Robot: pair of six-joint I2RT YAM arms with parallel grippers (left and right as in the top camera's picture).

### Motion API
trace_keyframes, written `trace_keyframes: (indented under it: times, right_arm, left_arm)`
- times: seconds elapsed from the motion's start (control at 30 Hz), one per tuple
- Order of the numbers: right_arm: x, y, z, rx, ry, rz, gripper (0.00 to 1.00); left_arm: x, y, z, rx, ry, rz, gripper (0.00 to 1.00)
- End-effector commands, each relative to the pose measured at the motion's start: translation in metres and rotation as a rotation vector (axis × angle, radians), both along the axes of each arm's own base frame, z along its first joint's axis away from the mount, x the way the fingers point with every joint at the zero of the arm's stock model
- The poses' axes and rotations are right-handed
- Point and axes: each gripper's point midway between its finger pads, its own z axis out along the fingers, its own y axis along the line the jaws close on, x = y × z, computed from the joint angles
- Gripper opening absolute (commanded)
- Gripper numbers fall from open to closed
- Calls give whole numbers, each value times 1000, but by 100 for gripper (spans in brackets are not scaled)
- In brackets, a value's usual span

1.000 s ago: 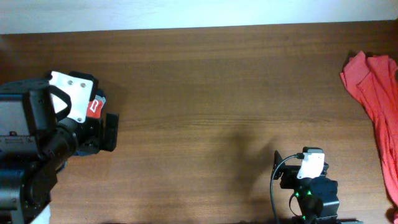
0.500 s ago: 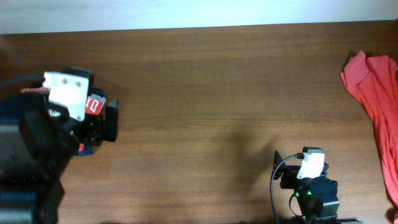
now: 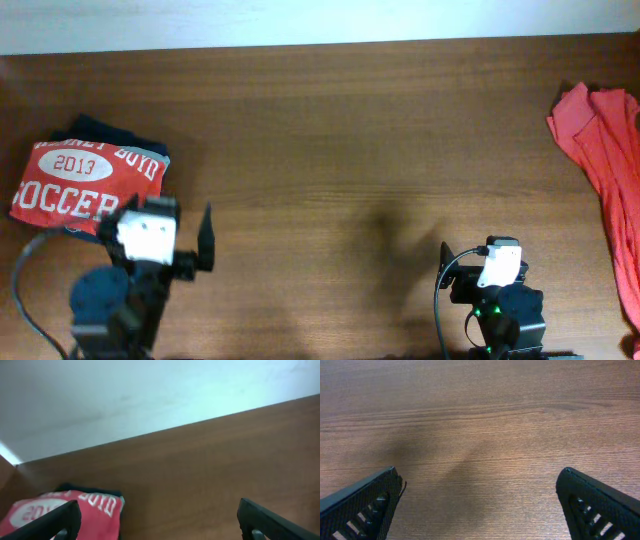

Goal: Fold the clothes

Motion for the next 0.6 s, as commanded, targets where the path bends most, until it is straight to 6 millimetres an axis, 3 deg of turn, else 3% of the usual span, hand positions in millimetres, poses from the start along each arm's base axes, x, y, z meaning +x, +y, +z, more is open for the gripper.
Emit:
trace_keyframes:
  times: [0.0,0.27,0.57]
  right_arm:
    - [0,-1,-1,11,-5,-10,99]
    - [0,-1,-1,11,-5,-10,99]
    - [0,-1,-1,11,-5,-10,99]
  left_arm:
    - [-12,1,-21,-7,-23,0,99]
    - [-27,0,-81,-10,-29,-8,99]
    - [-27,-3,-110,-14,-28,-25,99]
